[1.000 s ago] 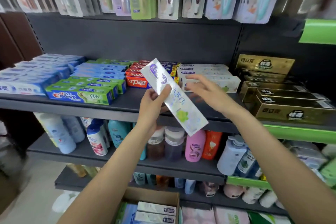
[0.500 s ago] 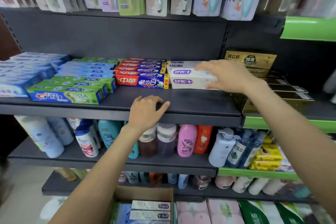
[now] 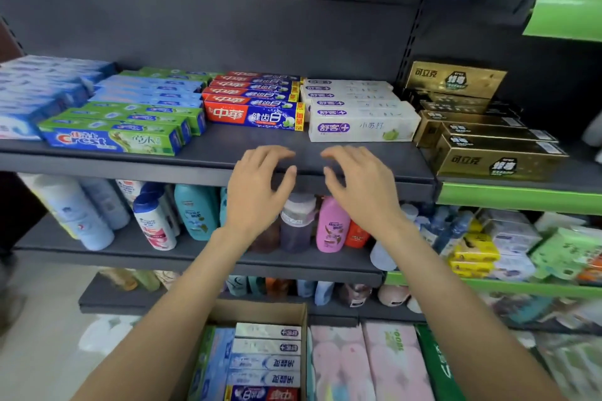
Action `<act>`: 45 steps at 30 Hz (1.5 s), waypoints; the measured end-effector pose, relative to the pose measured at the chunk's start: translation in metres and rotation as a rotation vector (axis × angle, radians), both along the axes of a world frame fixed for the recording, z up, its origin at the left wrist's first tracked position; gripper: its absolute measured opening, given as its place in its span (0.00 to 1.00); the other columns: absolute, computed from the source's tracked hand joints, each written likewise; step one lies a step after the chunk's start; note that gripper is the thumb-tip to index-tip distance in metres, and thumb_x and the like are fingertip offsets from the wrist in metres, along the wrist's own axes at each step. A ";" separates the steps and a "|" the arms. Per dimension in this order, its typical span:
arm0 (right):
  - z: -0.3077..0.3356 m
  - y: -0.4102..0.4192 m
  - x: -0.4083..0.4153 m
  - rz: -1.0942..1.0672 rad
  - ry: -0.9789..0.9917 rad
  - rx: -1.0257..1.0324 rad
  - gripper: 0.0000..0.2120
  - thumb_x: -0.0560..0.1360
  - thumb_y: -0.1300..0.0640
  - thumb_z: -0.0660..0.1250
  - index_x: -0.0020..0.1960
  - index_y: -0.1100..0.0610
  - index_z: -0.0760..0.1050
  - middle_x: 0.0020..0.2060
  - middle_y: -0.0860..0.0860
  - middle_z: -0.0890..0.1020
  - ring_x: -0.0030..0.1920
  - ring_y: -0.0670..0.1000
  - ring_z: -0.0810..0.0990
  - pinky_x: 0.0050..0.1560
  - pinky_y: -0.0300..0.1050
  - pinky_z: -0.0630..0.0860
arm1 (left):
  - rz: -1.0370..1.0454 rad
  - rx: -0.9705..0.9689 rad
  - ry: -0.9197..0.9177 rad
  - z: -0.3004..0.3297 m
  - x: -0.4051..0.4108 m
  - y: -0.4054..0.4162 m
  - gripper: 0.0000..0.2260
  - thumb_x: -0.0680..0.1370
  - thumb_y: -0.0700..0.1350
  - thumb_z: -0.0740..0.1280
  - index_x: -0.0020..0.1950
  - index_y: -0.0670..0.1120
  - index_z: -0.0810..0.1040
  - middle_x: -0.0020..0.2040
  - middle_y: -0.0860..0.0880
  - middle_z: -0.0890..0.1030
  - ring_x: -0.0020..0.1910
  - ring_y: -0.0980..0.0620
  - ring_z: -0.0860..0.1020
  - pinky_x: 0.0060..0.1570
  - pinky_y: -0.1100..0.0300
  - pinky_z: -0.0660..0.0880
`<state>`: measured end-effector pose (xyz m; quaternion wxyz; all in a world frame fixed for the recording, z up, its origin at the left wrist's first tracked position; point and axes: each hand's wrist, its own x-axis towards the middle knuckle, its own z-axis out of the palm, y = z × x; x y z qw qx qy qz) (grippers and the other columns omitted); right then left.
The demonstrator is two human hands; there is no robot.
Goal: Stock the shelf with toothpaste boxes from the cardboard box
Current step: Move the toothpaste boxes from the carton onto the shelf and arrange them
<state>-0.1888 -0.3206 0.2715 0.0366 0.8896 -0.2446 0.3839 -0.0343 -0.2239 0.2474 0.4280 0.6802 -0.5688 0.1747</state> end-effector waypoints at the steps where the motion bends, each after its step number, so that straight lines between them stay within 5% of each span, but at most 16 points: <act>1: -0.010 0.016 0.000 0.029 -0.029 0.033 0.10 0.74 0.55 0.62 0.52 0.54 0.77 0.43 0.48 0.82 0.44 0.52 0.79 0.38 0.44 0.74 | -0.009 -0.053 0.007 -0.006 -0.004 0.010 0.13 0.78 0.49 0.60 0.56 0.45 0.78 0.53 0.50 0.79 0.52 0.51 0.75 0.54 0.59 0.69; 5: -0.060 0.063 0.004 0.164 -0.011 0.167 0.12 0.73 0.54 0.59 0.51 0.54 0.78 0.42 0.48 0.82 0.41 0.50 0.80 0.35 0.43 0.73 | -0.022 -0.076 0.052 -0.047 -0.009 0.056 0.11 0.79 0.45 0.61 0.53 0.41 0.79 0.49 0.49 0.81 0.49 0.52 0.76 0.51 0.60 0.71; 11: -0.187 0.096 0.010 0.257 0.354 0.493 0.09 0.71 0.58 0.66 0.51 0.54 0.78 0.47 0.50 0.80 0.48 0.54 0.80 0.42 0.45 0.77 | 0.112 0.430 0.411 -0.166 0.022 0.147 0.10 0.76 0.52 0.61 0.55 0.54 0.76 0.45 0.53 0.82 0.43 0.53 0.79 0.43 0.54 0.76; 15: -0.262 0.121 0.018 0.241 0.659 0.701 0.16 0.75 0.58 0.66 0.62 0.53 0.74 0.61 0.52 0.72 0.61 0.55 0.72 0.60 0.50 0.70 | 0.269 0.766 0.634 -0.237 0.051 0.197 0.17 0.73 0.46 0.66 0.62 0.47 0.76 0.54 0.48 0.82 0.54 0.45 0.78 0.54 0.58 0.71; 20: -0.352 0.143 0.052 0.221 0.891 0.753 0.20 0.76 0.56 0.65 0.67 0.52 0.68 0.65 0.50 0.70 0.65 0.54 0.68 0.61 0.49 0.68 | 0.430 1.017 0.665 -0.309 0.085 0.219 0.25 0.76 0.47 0.66 0.72 0.45 0.66 0.67 0.42 0.71 0.64 0.40 0.70 0.62 0.52 0.65; 27: -0.471 0.131 0.104 0.033 1.056 0.666 0.31 0.75 0.55 0.66 0.74 0.56 0.57 0.72 0.57 0.61 0.72 0.59 0.58 0.70 0.54 0.60 | 0.379 0.968 0.670 -0.372 0.107 0.208 0.21 0.79 0.51 0.62 0.71 0.50 0.67 0.64 0.51 0.74 0.55 0.51 0.78 0.53 0.55 0.73; 31: -0.514 0.114 0.120 -0.023 1.205 0.577 0.35 0.74 0.58 0.67 0.74 0.59 0.53 0.73 0.60 0.57 0.72 0.61 0.57 0.69 0.55 0.62 | 0.351 0.824 0.594 -0.390 0.108 0.204 0.17 0.78 0.44 0.64 0.67 0.50 0.73 0.57 0.47 0.79 0.47 0.47 0.81 0.47 0.52 0.76; 36: -0.526 0.110 0.137 -0.067 1.276 0.440 0.41 0.69 0.53 0.73 0.72 0.63 0.54 0.63 0.60 0.66 0.62 0.59 0.68 0.60 0.50 0.68 | 0.341 0.771 0.576 -0.398 0.111 0.208 0.18 0.76 0.41 0.66 0.65 0.51 0.75 0.53 0.46 0.81 0.43 0.46 0.82 0.44 0.52 0.77; 40: -0.525 0.106 0.147 -0.064 1.388 0.297 0.37 0.67 0.44 0.74 0.65 0.62 0.62 0.59 0.58 0.69 0.57 0.55 0.71 0.59 0.47 0.68 | 0.330 0.769 0.570 -0.402 0.113 0.208 0.18 0.75 0.44 0.65 0.65 0.52 0.75 0.52 0.46 0.81 0.41 0.43 0.82 0.43 0.47 0.78; 45: -0.529 0.107 0.144 -0.049 1.370 0.360 0.39 0.64 0.45 0.76 0.64 0.61 0.60 0.59 0.58 0.72 0.59 0.56 0.74 0.62 0.53 0.69 | 0.318 0.761 0.542 -0.406 0.111 0.212 0.19 0.75 0.47 0.61 0.65 0.52 0.75 0.52 0.47 0.80 0.40 0.43 0.82 0.40 0.46 0.78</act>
